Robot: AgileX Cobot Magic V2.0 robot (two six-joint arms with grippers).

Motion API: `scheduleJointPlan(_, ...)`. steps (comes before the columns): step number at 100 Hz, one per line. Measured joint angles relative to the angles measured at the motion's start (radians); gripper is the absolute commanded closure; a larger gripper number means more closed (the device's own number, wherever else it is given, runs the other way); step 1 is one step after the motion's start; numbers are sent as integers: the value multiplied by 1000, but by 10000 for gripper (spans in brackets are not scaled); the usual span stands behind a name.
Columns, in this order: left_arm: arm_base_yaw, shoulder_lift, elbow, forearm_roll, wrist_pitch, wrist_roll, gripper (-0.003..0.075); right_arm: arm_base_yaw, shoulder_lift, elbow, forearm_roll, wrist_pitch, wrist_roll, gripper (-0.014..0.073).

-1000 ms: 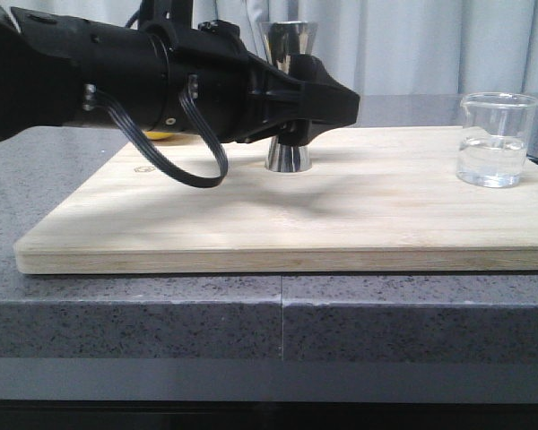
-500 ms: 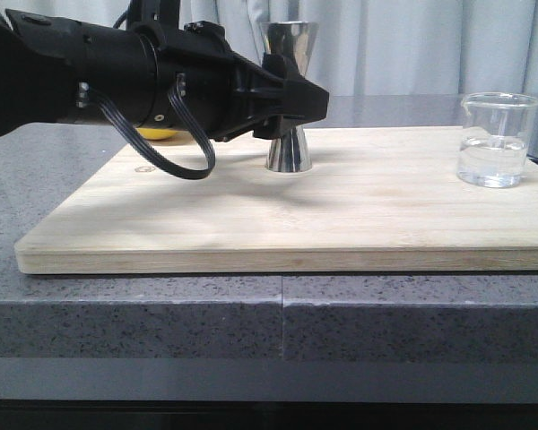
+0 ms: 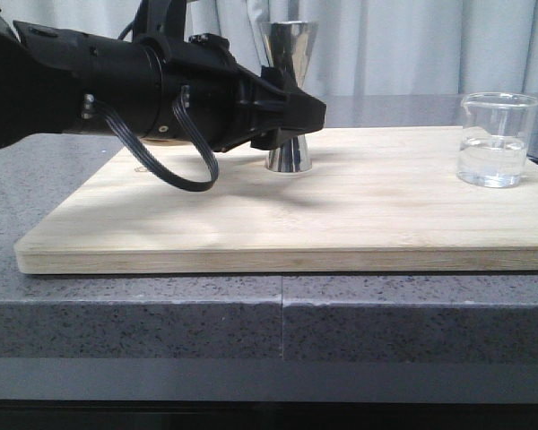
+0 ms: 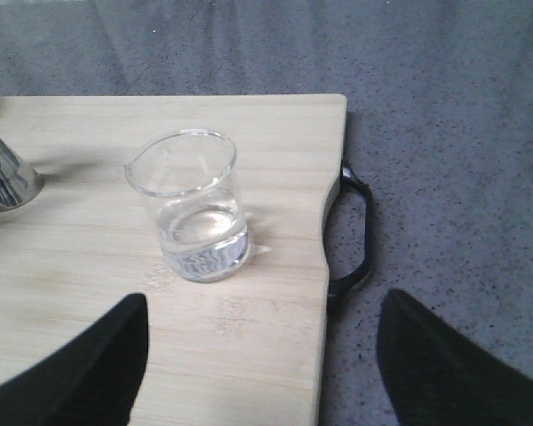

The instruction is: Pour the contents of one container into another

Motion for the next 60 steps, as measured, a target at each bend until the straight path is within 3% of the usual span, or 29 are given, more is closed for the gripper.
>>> scheduleJointPlan(60,0,9,0,0,-24,0,550,0,0,0,-1,-1,0,106)
